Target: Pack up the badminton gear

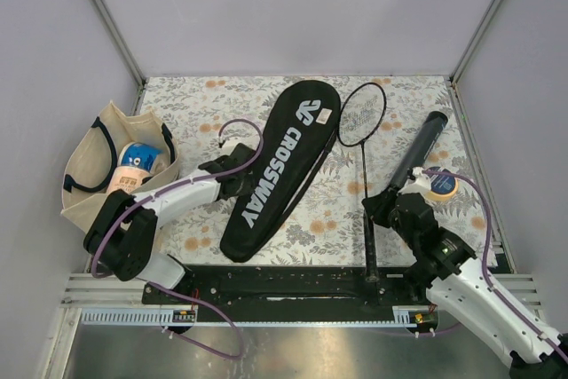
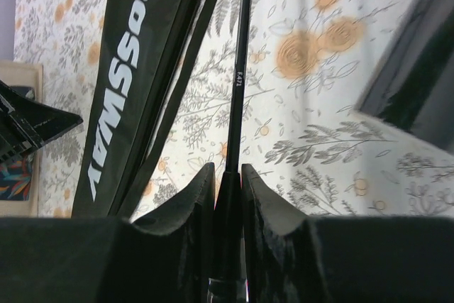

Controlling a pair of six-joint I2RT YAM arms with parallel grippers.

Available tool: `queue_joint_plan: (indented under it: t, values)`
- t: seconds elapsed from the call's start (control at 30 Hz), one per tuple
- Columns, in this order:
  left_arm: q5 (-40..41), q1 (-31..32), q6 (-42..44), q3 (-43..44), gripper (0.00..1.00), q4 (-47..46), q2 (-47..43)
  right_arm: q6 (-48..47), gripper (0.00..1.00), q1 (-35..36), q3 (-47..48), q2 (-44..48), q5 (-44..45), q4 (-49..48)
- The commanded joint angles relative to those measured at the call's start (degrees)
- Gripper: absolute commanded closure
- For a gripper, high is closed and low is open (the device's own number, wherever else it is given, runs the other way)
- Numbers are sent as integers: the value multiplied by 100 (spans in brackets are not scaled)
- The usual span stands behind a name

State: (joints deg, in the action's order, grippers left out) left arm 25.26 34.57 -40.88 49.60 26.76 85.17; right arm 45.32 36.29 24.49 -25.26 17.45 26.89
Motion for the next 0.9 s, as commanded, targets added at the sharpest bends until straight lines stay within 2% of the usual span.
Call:
queue_joint_plan:
  t: [0.0, 0.27, 0.5, 0.67, 0.87]
  values:
    - [-854, 216, 746, -197, 47, -601, -509, 319, 100, -26, -216, -365, -795, -1308]
    - [-899, 1034, 1565, 111, 40, -813, -203, 276, 100, -26, -226, -1630, -1305, -2819]
    - [-795, 1254, 1882, 479, 40, -708, 316, 109, 100, -201, -94, -2422, -1640, -3523]
    - [-461, 1342, 2066, 717, 40, -620, 623, 65, 100, -421, -155, -2704, -1719, -3806]
    - [-372, 1369, 2163, 849, 44, -532, 887, 47, 100, -500, -181, -2520, -1719, -3727]
